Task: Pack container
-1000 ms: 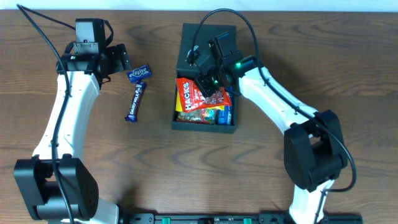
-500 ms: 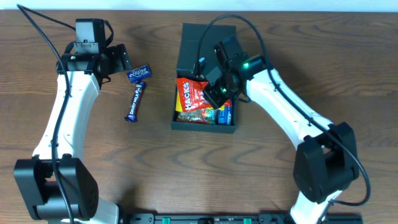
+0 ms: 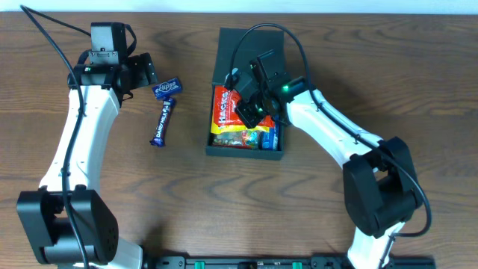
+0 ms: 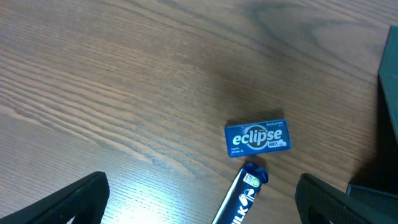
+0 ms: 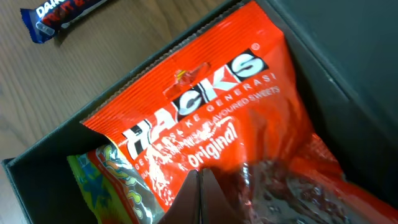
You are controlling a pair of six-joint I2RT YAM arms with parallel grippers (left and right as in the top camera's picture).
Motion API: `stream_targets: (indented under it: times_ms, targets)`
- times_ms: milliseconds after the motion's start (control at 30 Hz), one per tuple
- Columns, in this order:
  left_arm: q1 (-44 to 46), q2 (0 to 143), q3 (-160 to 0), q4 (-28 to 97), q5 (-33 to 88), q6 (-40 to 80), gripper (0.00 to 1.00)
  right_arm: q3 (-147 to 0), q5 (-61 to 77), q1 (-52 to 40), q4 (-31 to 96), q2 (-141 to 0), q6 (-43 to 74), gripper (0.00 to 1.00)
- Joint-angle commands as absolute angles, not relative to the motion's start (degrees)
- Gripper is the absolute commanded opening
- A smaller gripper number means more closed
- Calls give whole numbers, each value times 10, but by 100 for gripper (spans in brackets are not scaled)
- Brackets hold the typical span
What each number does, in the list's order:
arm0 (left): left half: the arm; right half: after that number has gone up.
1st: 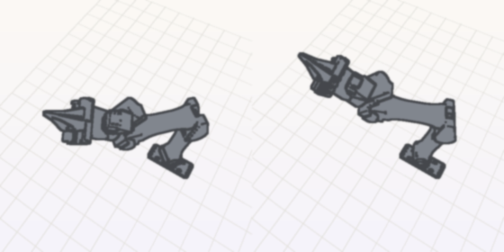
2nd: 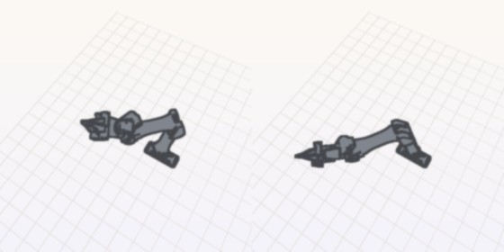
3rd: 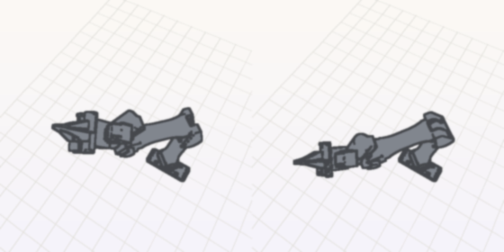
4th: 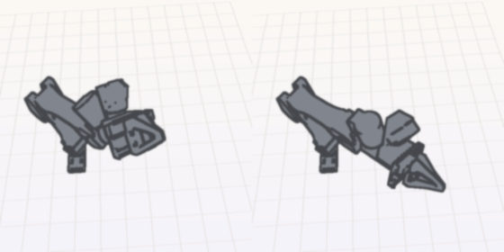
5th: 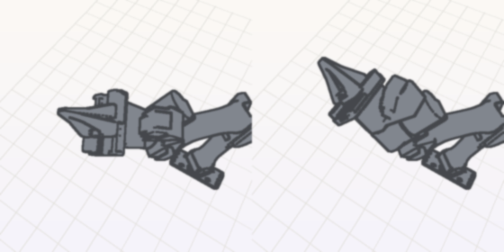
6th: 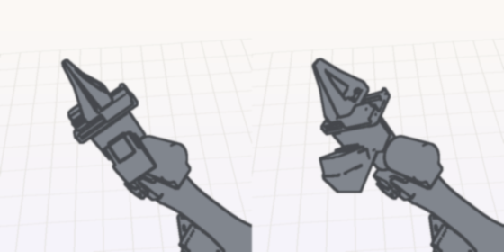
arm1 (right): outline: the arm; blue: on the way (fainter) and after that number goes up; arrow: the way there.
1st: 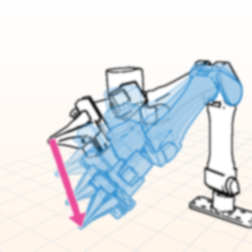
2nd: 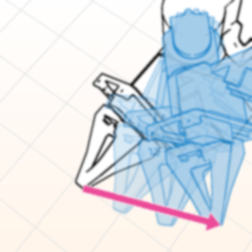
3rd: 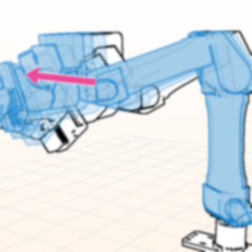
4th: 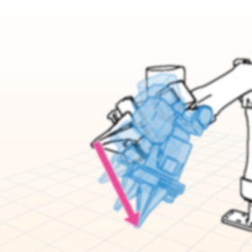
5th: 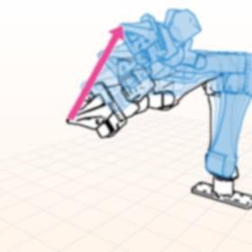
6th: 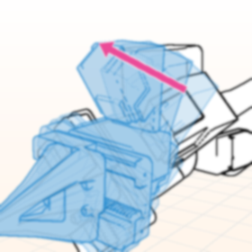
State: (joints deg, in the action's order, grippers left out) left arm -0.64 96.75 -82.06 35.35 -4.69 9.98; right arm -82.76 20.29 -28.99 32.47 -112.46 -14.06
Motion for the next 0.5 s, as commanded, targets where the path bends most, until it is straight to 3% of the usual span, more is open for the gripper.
stream_targets:
  times_ms: [0, 300, 433, 467]
  targets:
    - [-7, 957, -831, 354, -48, 88, 96, -825, 202, -296, 328, -1136, -133, 1]
    - [-7, 974, -830, 345, -24, 84, 96, -903, 235, -281, 390, -1044, -133, 1]
    - [-5, 997, -830, 324, 1, 24, 96, -902, 196, -246, 405, -989, -133, 1]
    - [-4, 1001, -830, 319, 0, 11, 96, -902, 190, -235, 412, -981, -133, 6]
